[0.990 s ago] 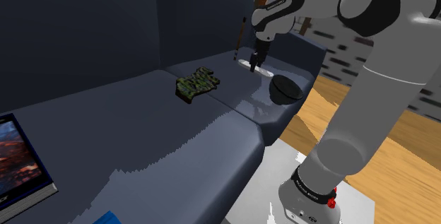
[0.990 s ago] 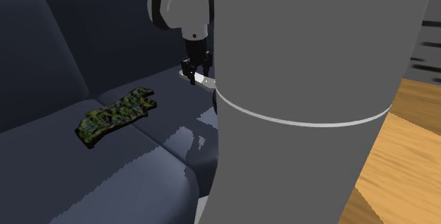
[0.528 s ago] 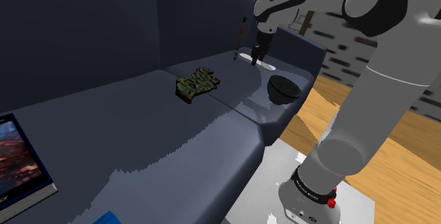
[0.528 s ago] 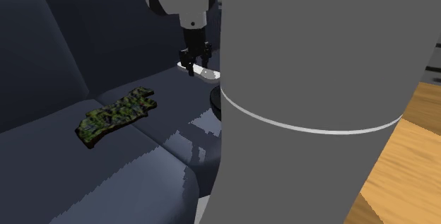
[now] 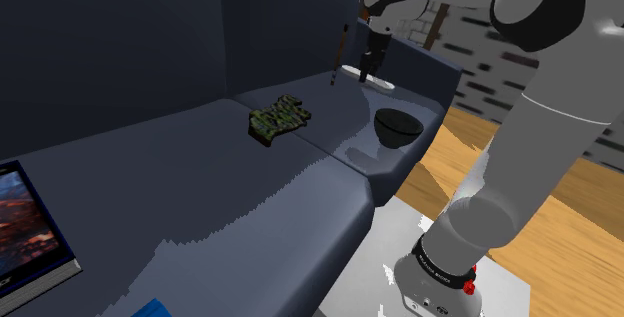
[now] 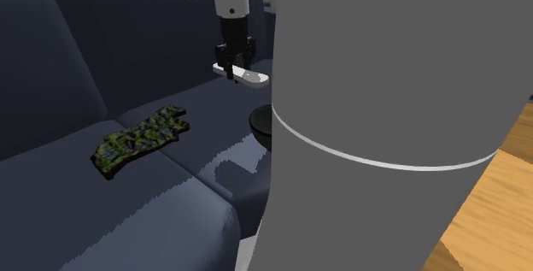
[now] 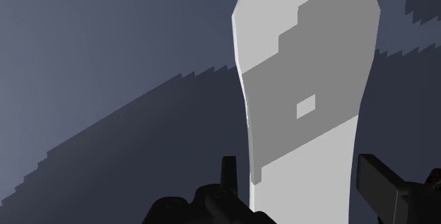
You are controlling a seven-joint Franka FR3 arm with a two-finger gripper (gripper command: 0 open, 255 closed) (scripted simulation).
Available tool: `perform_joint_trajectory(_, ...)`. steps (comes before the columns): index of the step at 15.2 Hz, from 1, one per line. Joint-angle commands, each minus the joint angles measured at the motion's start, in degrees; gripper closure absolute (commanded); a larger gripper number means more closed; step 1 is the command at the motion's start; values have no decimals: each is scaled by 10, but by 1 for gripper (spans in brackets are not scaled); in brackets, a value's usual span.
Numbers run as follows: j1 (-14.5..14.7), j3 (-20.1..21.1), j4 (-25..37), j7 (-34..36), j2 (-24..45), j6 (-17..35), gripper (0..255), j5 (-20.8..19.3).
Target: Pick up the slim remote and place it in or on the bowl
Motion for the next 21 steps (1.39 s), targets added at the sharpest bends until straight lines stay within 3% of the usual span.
perform_joint_trajectory(1, -1, -2, -20, 1, -23, -1, 255, -11)
perform_joint_trajectory(7, -19, -5, -145, 8, -157, 5, 255, -79)
perform_joint_trajectory(13, -61, -4, -246, 2, -287, -14, 255, -139)
perform_joint_trajectory(21, -63, -16, -298, 3, -275, 49, 255, -145)
